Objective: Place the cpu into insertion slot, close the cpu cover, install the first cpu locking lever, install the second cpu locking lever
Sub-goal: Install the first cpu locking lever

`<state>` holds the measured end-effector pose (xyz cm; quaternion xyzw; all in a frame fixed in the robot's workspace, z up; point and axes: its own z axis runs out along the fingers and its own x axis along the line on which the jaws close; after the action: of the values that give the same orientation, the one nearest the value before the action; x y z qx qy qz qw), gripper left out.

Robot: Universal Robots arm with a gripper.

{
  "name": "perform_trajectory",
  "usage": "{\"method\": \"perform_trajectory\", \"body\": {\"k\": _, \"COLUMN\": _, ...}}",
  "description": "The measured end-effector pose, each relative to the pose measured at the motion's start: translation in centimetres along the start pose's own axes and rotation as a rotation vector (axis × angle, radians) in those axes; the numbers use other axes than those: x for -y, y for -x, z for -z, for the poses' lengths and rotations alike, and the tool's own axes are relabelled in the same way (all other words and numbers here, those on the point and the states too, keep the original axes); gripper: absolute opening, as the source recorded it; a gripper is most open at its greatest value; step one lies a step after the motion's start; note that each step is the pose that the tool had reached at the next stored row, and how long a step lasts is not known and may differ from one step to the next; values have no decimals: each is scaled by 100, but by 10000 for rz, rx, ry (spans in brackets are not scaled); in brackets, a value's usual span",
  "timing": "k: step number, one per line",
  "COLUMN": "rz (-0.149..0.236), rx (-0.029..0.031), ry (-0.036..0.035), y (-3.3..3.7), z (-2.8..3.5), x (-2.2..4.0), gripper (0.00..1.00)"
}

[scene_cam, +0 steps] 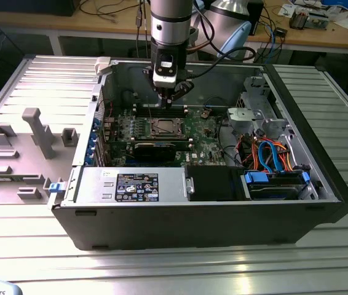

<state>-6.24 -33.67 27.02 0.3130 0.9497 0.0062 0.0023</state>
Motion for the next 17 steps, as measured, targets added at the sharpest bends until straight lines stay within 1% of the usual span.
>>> {"method": "perform_trajectory", "body": {"k": 6, "rz": 3, "rx": 0, "ry": 0, "y": 1, "z": 0, "x": 1, "gripper": 11}}
{"method": "perform_trajectory", "body": {"k": 7, "rz": 53, "rx": 0, "ry": 0, "y": 1, "z": 0, "x": 1, "gripper": 11}}
{"method": "perform_trajectory", "body": {"k": 11, "rz": 524, "rx": -7, "ry": 0, "y": 1, "z": 0, "x": 2, "gripper": 11}}
{"method": "perform_trajectory", "body": {"k": 12, "rz": 758, "rx": -10, "ry": 0, "y": 1, "z": 0, "x": 2, "gripper": 11}}
{"method": "perform_trajectory", "body": {"k": 13, "rz": 886, "rx": -12, "ry": 1, "y": 0, "z": 0, "x": 3, "gripper": 11}}
{"method": "perform_trajectory", "body": {"k": 17, "rz": 1310, "rx": -17, "ry": 1, "y": -20, "z": 0, "x": 17, "gripper": 11}}
